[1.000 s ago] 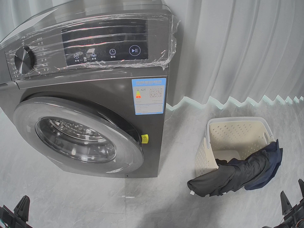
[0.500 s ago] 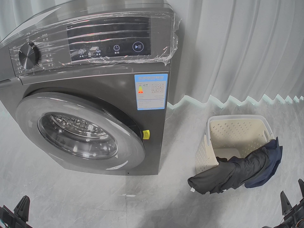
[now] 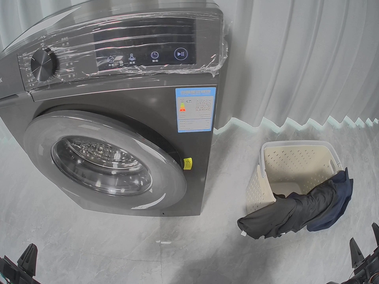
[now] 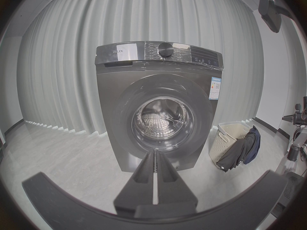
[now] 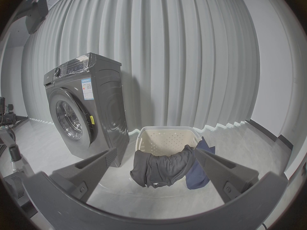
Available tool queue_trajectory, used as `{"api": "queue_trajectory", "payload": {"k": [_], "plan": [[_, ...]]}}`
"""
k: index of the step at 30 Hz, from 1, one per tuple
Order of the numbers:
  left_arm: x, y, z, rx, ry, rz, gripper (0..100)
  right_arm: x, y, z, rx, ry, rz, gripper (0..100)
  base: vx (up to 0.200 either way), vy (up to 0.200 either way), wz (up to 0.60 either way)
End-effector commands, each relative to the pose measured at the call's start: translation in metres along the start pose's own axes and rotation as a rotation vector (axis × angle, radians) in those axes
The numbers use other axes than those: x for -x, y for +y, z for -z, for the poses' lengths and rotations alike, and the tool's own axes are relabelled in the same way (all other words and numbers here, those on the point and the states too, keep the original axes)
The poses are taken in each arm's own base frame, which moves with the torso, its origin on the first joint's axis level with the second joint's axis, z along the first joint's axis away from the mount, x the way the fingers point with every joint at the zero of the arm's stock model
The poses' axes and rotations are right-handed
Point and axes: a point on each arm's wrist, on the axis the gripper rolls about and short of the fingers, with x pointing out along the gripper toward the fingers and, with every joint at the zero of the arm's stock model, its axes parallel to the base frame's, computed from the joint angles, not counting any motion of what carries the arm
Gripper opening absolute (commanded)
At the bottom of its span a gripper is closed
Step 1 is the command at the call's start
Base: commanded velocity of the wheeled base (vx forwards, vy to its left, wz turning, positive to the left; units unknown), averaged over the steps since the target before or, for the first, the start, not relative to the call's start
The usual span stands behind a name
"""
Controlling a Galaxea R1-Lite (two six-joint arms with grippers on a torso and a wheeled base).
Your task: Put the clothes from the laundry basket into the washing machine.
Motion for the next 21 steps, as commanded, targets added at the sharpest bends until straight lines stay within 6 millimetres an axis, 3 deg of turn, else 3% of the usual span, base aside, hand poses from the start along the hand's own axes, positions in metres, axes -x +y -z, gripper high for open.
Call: {"api": "queue_trajectory", "payload": {"k": [1,13,21], "plan": [[0.0002,0.0,0.0049,0.001,-0.002,0.0,0,-0.0003,0.0,0.0043,0.001,0.005,-0.001,100,0.0,0.2,0.0],[0.0002,0.0,0.0049,-0.001,-0.002,0.0,0,-0.0003,0.0,0.0043,0.0,0.005,-0.001,100,0.0,0.2,0.0],[0.0002,0.0,0.0049,-0.001,-0.002,0.0,0,-0.0003,0.0,0.0043,0.0,0.005,-0.001,100,0.0,0.0,0.0]]}}
